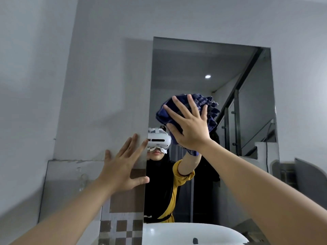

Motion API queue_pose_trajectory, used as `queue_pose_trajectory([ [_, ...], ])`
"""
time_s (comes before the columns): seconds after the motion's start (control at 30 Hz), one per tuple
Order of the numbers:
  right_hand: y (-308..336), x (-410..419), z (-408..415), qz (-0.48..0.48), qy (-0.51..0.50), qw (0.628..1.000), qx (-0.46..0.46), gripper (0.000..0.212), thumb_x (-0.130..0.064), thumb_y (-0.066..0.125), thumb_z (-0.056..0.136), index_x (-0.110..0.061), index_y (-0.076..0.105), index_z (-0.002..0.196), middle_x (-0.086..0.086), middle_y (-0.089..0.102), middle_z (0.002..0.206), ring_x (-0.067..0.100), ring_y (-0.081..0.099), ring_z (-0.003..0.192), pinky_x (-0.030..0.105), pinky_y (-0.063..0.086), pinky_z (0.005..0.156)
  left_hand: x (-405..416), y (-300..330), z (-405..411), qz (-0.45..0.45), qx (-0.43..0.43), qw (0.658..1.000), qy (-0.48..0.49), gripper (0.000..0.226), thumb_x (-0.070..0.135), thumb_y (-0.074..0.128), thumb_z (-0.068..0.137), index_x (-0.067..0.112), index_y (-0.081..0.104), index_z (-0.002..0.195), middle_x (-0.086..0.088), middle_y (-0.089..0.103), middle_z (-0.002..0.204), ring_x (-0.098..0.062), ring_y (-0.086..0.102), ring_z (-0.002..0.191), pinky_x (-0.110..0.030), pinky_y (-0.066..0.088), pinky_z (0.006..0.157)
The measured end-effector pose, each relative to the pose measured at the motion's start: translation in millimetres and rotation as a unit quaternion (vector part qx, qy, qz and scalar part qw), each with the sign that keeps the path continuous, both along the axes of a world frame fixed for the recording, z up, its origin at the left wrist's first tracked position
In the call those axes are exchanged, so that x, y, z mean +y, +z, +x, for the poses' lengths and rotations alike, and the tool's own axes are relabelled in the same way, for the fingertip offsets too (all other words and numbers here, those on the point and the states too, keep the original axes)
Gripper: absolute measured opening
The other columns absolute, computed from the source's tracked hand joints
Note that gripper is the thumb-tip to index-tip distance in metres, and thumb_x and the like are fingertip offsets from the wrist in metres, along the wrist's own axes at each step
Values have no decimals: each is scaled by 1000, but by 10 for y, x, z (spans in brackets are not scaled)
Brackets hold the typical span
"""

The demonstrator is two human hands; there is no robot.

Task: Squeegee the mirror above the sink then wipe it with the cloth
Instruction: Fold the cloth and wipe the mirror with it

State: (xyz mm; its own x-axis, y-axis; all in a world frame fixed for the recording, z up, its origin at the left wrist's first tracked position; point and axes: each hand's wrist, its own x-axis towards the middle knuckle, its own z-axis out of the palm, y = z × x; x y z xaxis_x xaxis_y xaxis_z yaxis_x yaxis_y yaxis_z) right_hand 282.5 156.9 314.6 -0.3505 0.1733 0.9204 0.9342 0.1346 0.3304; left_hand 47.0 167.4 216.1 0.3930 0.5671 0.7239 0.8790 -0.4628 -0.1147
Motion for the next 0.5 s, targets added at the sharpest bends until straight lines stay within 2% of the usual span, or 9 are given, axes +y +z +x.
queue_pose_trajectory([
  [0.2, -46, -131, 711, 7, -7, 999, 40, 53, -55, 32, 94, -43, 28, 146, -8, 21, 159, 32, 3, 148, 75, 5, 106, -10, 6, 2, -19, -9, 1000, -11, 105, 85, 42, 64, 52, -27, 135, 16, -36, 148, -8, -28, 138, -68, 3, 107],
  [0.4, -71, -175, 1399, 25, -27, 993, 115, 55, -55, 31, 93, -42, 28, 146, -7, 22, 159, 32, 3, 148, 75, 4, 107, -35, -3, 13, -8, -13, 1000, 8, 105, 88, 34, 59, 51, -25, 136, 18, -33, 150, -9, -23, 140, -67, 9, 108],
  [0.5, -143, -218, 1747, 33, -31, 982, 181, 55, -54, 31, 93, -42, 28, 147, -6, 20, 160, 30, 3, 149, 72, 3, 109, -59, -19, 54, -17, -18, 999, 28, 105, 84, 42, 63, 52, -27, 135, 20, -34, 148, -9, -24, 140, -67, 11, 108],
])
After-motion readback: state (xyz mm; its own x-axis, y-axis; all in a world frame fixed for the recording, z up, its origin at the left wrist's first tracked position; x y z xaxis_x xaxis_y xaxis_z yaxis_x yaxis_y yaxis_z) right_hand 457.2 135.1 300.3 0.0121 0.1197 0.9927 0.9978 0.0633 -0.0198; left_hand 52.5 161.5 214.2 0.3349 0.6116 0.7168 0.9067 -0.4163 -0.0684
